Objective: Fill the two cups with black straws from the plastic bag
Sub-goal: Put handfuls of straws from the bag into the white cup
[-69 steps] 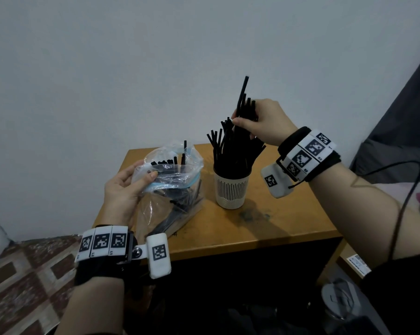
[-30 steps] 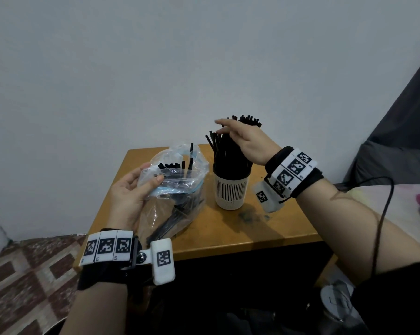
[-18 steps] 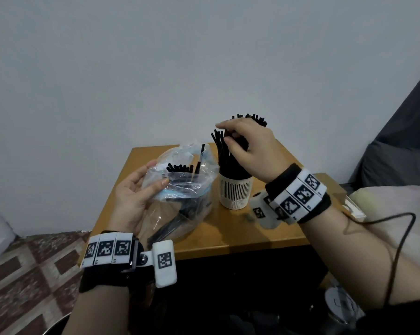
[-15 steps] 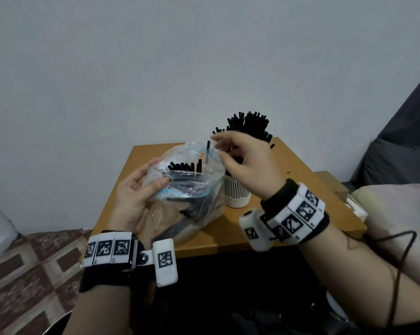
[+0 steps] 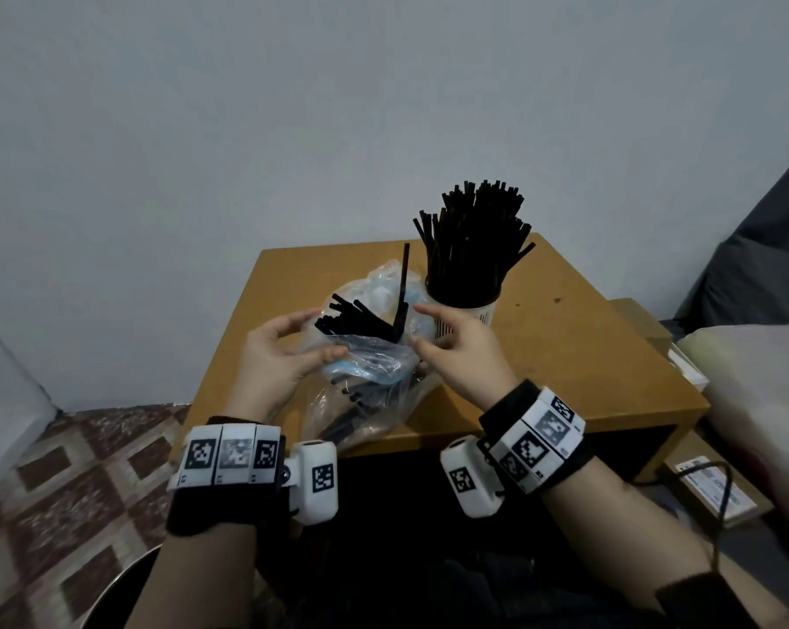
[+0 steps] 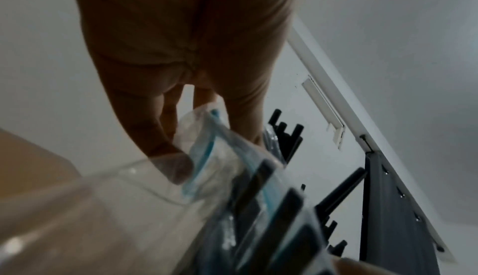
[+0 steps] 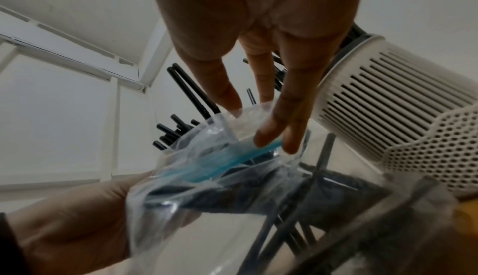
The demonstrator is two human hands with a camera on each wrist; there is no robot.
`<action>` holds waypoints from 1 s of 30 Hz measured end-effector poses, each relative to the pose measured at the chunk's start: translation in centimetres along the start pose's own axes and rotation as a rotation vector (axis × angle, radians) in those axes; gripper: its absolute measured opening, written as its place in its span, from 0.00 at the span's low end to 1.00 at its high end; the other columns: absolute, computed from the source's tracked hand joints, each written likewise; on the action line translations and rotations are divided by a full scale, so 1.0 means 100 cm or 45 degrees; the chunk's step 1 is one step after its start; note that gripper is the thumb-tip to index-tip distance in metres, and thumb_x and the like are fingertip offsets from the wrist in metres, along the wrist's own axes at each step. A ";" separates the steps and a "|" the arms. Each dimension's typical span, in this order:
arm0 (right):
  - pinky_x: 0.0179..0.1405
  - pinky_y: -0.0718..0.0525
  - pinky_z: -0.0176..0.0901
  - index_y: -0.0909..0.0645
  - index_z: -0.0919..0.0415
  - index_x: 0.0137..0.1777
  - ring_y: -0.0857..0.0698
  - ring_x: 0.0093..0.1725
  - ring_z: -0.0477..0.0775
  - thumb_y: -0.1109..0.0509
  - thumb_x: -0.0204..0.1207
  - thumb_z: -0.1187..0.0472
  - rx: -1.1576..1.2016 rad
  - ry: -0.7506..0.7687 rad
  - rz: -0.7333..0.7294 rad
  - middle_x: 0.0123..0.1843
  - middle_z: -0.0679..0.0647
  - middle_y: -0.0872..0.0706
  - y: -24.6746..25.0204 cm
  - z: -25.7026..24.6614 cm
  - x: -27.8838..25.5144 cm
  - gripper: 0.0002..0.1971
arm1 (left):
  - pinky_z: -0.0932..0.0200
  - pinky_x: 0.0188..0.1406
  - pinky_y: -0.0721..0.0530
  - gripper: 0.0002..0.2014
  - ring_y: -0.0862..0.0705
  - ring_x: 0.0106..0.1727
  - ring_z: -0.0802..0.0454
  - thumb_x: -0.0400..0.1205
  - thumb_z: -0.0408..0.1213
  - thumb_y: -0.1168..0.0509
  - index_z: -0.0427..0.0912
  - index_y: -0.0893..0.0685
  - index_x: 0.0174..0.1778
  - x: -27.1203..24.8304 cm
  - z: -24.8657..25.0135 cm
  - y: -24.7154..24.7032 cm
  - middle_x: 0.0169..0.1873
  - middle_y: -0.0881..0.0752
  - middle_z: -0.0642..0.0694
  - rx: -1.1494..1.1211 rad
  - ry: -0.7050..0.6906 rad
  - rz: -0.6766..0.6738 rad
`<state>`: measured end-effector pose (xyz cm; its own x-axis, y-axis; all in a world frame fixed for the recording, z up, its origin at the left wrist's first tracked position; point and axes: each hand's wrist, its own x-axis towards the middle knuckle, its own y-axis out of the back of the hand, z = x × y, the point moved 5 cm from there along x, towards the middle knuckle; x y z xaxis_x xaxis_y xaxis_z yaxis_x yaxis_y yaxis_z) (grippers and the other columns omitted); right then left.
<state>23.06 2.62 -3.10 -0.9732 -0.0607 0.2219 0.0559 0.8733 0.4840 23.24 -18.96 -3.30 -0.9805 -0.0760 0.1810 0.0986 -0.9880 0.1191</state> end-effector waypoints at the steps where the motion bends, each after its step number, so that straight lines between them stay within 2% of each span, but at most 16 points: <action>1: 0.35 0.19 0.36 0.27 0.50 0.74 0.13 0.38 0.57 0.29 0.77 0.58 -0.003 -0.023 -0.015 0.43 0.59 0.13 -0.001 0.003 0.000 0.25 | 0.76 0.43 0.25 0.29 0.21 0.43 0.76 0.66 0.29 0.21 0.42 0.17 0.65 0.000 0.000 -0.001 0.44 0.17 0.62 0.030 -0.006 0.006; 3: 0.30 0.24 0.30 0.29 0.51 0.76 0.20 0.31 0.50 0.29 0.76 0.61 -0.074 -0.056 -0.055 0.37 0.57 0.17 -0.003 0.007 -0.001 0.27 | 0.76 0.47 0.25 0.28 0.25 0.46 0.77 0.66 0.29 0.21 0.44 0.17 0.64 0.001 -0.003 -0.005 0.47 0.19 0.61 0.041 0.003 -0.030; 4: 0.29 0.25 0.24 0.30 0.52 0.76 0.22 0.31 0.47 0.29 0.76 0.61 -0.144 -0.056 -0.066 0.41 0.54 0.19 -0.003 0.007 -0.002 0.28 | 0.75 0.48 0.23 0.28 0.23 0.46 0.77 0.66 0.28 0.21 0.43 0.17 0.63 0.000 -0.003 -0.008 0.48 0.18 0.60 0.039 0.009 -0.052; 5: 0.34 0.25 0.21 0.30 0.53 0.77 0.20 0.35 0.45 0.29 0.75 0.61 -0.232 -0.040 -0.064 0.49 0.54 0.21 -0.002 0.006 -0.003 0.29 | 0.77 0.46 0.22 0.28 0.20 0.44 0.78 0.66 0.26 0.22 0.42 0.16 0.63 -0.001 -0.003 -0.011 0.49 0.17 0.59 0.039 0.016 -0.077; 6: 0.47 0.24 0.20 0.31 0.54 0.77 0.18 0.47 0.46 0.28 0.74 0.61 -0.329 -0.014 -0.049 0.58 0.54 0.23 -0.001 0.005 -0.003 0.30 | 0.78 0.43 0.20 0.28 0.18 0.43 0.79 0.66 0.24 0.23 0.42 0.16 0.63 -0.002 -0.004 -0.013 0.49 0.16 0.58 0.023 0.021 -0.099; 7: 0.63 0.28 0.27 0.32 0.54 0.78 0.22 0.63 0.50 0.28 0.74 0.60 -0.396 0.014 -0.024 0.67 0.55 0.27 0.001 0.004 -0.004 0.32 | 0.77 0.42 0.19 0.28 0.16 0.44 0.77 0.66 0.23 0.23 0.41 0.16 0.63 -0.003 -0.005 -0.014 0.50 0.15 0.55 -0.010 0.033 -0.111; 8: 0.73 0.35 0.37 0.34 0.55 0.78 0.31 0.73 0.53 0.27 0.73 0.60 -0.416 0.042 0.008 0.74 0.54 0.32 0.004 0.001 -0.005 0.34 | 0.72 0.46 0.16 0.28 0.13 0.47 0.71 0.64 0.24 0.23 0.42 0.16 0.61 -0.004 -0.006 -0.015 0.51 0.13 0.51 -0.047 0.051 -0.117; 9: 0.77 0.39 0.43 0.36 0.55 0.79 0.37 0.76 0.53 0.26 0.72 0.60 -0.391 0.070 0.040 0.76 0.53 0.35 0.006 -0.002 -0.006 0.36 | 0.65 0.51 0.14 0.28 0.12 0.51 0.62 0.62 0.27 0.23 0.44 0.15 0.59 -0.004 -0.008 -0.015 0.53 0.11 0.47 -0.073 0.070 -0.118; 11: 0.78 0.37 0.49 0.44 0.56 0.82 0.38 0.77 0.53 0.24 0.70 0.59 -0.257 0.125 0.068 0.77 0.53 0.36 0.011 -0.008 -0.007 0.43 | 0.59 0.51 0.12 0.26 0.10 0.53 0.51 0.60 0.30 0.24 0.49 0.14 0.55 -0.003 -0.009 -0.016 0.54 0.10 0.44 -0.105 0.083 -0.130; 15: 0.75 0.42 0.42 0.57 0.54 0.84 0.44 0.76 0.51 0.18 0.61 0.45 -0.239 0.092 -0.076 0.75 0.52 0.42 0.012 -0.011 -0.005 0.60 | 0.62 0.46 0.11 0.26 0.10 0.52 0.50 0.62 0.28 0.25 0.47 0.14 0.57 -0.002 -0.007 -0.018 0.53 0.09 0.44 -0.129 0.057 -0.183; 17: 0.74 0.41 0.43 0.58 0.54 0.84 0.44 0.73 0.52 0.17 0.55 0.41 -0.336 0.064 -0.094 0.71 0.53 0.43 0.011 -0.010 -0.001 0.65 | 0.63 0.44 0.12 0.25 0.09 0.51 0.50 0.64 0.25 0.26 0.44 0.14 0.58 -0.003 -0.006 -0.019 0.52 0.09 0.45 -0.138 0.052 -0.230; 19: 0.71 0.39 0.43 0.50 0.51 0.83 0.42 0.67 0.52 0.16 0.54 0.41 -0.369 0.089 -0.036 0.65 0.53 0.41 0.012 -0.012 0.000 0.62 | 0.64 0.43 0.12 0.25 0.09 0.50 0.52 0.65 0.24 0.26 0.43 0.14 0.58 -0.004 -0.004 -0.021 0.50 0.08 0.48 -0.146 0.044 -0.269; 22: 0.68 0.37 0.43 0.31 0.41 0.74 0.42 0.60 0.49 0.18 0.56 0.41 -0.338 0.175 0.061 0.58 0.51 0.40 0.014 -0.019 -0.002 0.44 | 0.59 0.48 0.11 0.29 0.10 0.53 0.49 0.60 0.27 0.24 0.40 0.15 0.60 -0.005 -0.001 -0.022 0.54 0.10 0.45 -0.183 0.005 -0.248; 25: 0.66 0.36 0.44 0.21 0.36 0.64 0.41 0.61 0.51 0.21 0.59 0.38 -0.434 0.240 0.162 0.60 0.51 0.37 0.015 -0.026 -0.003 0.30 | 0.59 0.48 0.11 0.31 0.11 0.55 0.49 0.59 0.26 0.23 0.39 0.15 0.60 -0.005 0.004 -0.020 0.54 0.10 0.45 -0.278 -0.037 -0.189; 28: 0.66 0.38 0.47 0.17 0.41 0.62 0.40 0.65 0.56 0.25 0.64 0.38 -0.583 0.306 0.253 0.67 0.55 0.34 0.016 -0.034 -0.006 0.25 | 0.61 0.50 0.12 0.30 0.12 0.58 0.53 0.58 0.27 0.23 0.44 0.14 0.58 -0.009 0.012 -0.022 0.56 0.10 0.48 -0.301 -0.129 -0.156; 30: 0.66 0.36 0.48 0.16 0.48 0.62 0.39 0.66 0.57 0.26 0.69 0.43 -0.640 0.399 0.281 0.68 0.57 0.32 0.017 -0.041 -0.009 0.22 | 0.63 0.49 0.12 0.28 0.12 0.56 0.55 0.58 0.27 0.24 0.45 0.14 0.57 -0.011 0.017 -0.023 0.54 0.10 0.50 -0.331 -0.170 -0.130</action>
<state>24.94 2.14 0.97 -0.8193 -0.1103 0.5626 0.4201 0.5524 0.7200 24.41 -16.34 -2.14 -0.9505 0.0271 0.3094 -0.0633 -0.9922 -0.1074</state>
